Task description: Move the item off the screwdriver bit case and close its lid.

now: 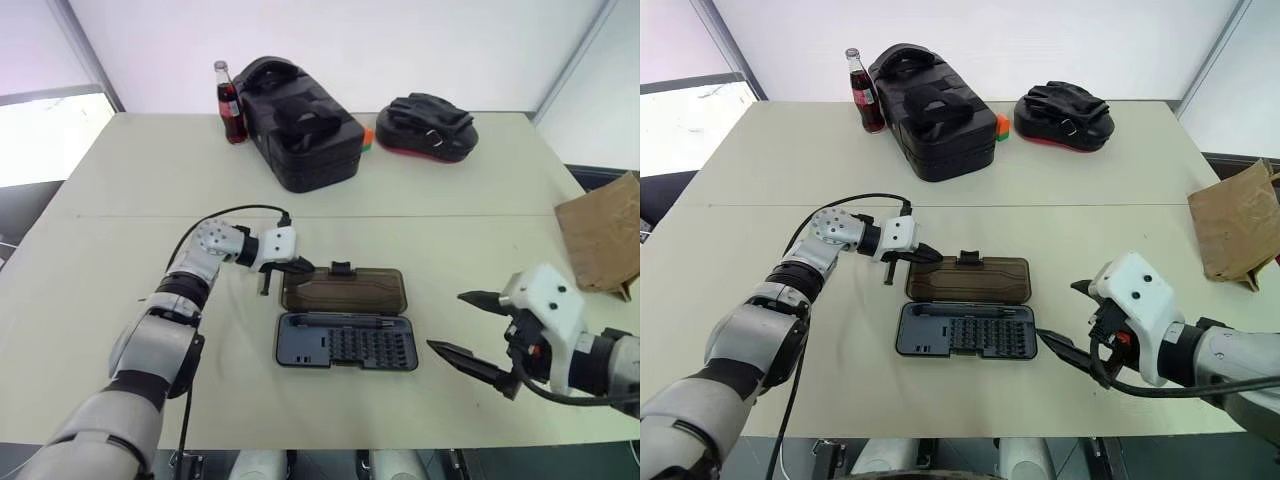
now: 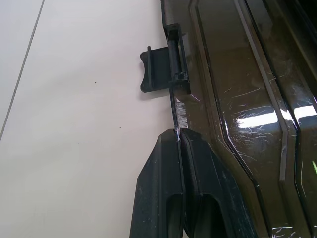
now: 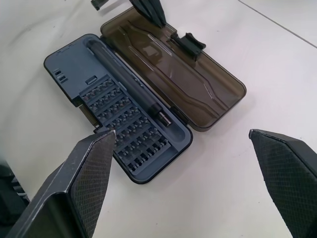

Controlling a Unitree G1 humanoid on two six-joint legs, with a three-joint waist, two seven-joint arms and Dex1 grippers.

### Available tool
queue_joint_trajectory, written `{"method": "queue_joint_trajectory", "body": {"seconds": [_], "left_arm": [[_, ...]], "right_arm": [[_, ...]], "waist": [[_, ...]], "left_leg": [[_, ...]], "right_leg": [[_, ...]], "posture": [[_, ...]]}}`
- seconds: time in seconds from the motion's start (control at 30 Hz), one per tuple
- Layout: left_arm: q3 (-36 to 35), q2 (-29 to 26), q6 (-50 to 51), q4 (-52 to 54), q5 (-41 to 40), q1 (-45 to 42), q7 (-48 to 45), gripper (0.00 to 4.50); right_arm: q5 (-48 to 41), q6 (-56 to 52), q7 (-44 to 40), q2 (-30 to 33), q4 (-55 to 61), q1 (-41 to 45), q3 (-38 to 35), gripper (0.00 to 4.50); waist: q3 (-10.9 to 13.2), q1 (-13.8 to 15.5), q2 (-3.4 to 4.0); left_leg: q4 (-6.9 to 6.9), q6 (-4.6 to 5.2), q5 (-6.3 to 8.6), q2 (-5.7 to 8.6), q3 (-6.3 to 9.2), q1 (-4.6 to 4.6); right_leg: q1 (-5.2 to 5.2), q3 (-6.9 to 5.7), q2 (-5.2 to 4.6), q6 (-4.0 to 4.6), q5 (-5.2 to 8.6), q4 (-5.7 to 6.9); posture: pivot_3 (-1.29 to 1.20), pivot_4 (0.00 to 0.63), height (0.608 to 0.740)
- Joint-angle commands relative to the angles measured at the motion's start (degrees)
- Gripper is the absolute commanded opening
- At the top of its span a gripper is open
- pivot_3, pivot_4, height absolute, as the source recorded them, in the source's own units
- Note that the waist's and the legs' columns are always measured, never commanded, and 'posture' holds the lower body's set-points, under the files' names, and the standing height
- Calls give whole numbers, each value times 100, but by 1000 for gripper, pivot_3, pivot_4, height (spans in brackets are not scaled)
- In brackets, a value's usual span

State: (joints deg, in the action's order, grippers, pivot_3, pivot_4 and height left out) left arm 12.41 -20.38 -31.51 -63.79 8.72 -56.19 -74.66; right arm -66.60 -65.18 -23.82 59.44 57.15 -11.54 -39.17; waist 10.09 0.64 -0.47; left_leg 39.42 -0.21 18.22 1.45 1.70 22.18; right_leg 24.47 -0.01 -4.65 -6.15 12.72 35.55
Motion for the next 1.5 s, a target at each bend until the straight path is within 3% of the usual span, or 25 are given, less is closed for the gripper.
{"method": "queue_joint_trajectory", "body": {"seconds": [0.03, 0.6, 0.9, 0.93, 1.0, 1.17, 1.33, 1.43, 1.5], "left_arm": [[48, -93, 26, 113, 8, 23, -26, 16], [86, -93, 443, 417, -160, 234, -195, 16], [-47, -114, 651, 518, -292, 206, -62, 4213], [-45, -120, 682, 528, -284, 181, -19, 4425], [-118, -112, 933, 547, -364, 71, 63, 4425], [-838, -42, 2907, 1251, -1448, -242, -208, 4425], [-925, -528, 5571, 3858, -2528, 461, -758, 4425], [-836, -990, 6629, 5366, -3003, 1076, -788, 3589], [-731, -1297, 6951, 6131, -3140, 1477, -818, 2574]], "right_arm": [[-8, 216, 50, 83, 56, -23, 6, 4500], [381, 476, 32, 247, -102, -84, 367, 4500], [570, 541, -72, 273, -131, -116, 466, 4500], [594, 543, -90, 274, -134, -117, 478, 4500], [640, 549, -125, 276, -138, -108, 512, 4500], [594, 637, -157, 202, -301, 85, 496, 4500], [945, 811, -346, 329, -672, 368, 747, 4500], [1252, 982, -475, 387, -1012, 697, 1041, 4500], [1473, 1108, -577, 431, -1264, 953, 1292, 4500]], "waist": [[0, 1, 0], [0, 5, -1], [0, 10, -2], [0, 10, -2], [0, 9, -2], [6, 4, -12], [6, -45, -12], [2, -113, -4], [5, -136, -8]], "left_leg": [[1, 0, 0, 0, 0, 0], [10, 1, 1, -1, 0, 2], [41, 6, 4, -6, 2, 3], [47, 6, 4, -8, 3, 4], [55, 7, 4, -12, 2, 4], [63, 7, 4, -13, 3, 6], [64, 8, 5, -19, 5, 9], [60, 10, 6, -20, 2, 2], [62, 10, 6, -21, 3, 0]], "right_leg": [[0, 0, 0, 0, 0, 0], [-2, 0, 0, 0, 0, 5], [-5, 1, -1, 0, 0, 29], [-5, 1, -1, 0, 0, 33], [-5, 2, -1, 0, 0, 41], [-5, 2, -1, 0, 0, 50], [-3, 3, -1, 0, 1, 50], [-3, 11, 0, 1, 2, 51], [-3, 11, 1, 2, 2, 56]], "posture": [[0, 150, 740], [0, 150, 740], [0, 150, 740], [0, 150, 740], [0, 150, 740], [0, 150, 740], [0, 150, 740], [0, 150, 740], [0, 150, 740]]}}
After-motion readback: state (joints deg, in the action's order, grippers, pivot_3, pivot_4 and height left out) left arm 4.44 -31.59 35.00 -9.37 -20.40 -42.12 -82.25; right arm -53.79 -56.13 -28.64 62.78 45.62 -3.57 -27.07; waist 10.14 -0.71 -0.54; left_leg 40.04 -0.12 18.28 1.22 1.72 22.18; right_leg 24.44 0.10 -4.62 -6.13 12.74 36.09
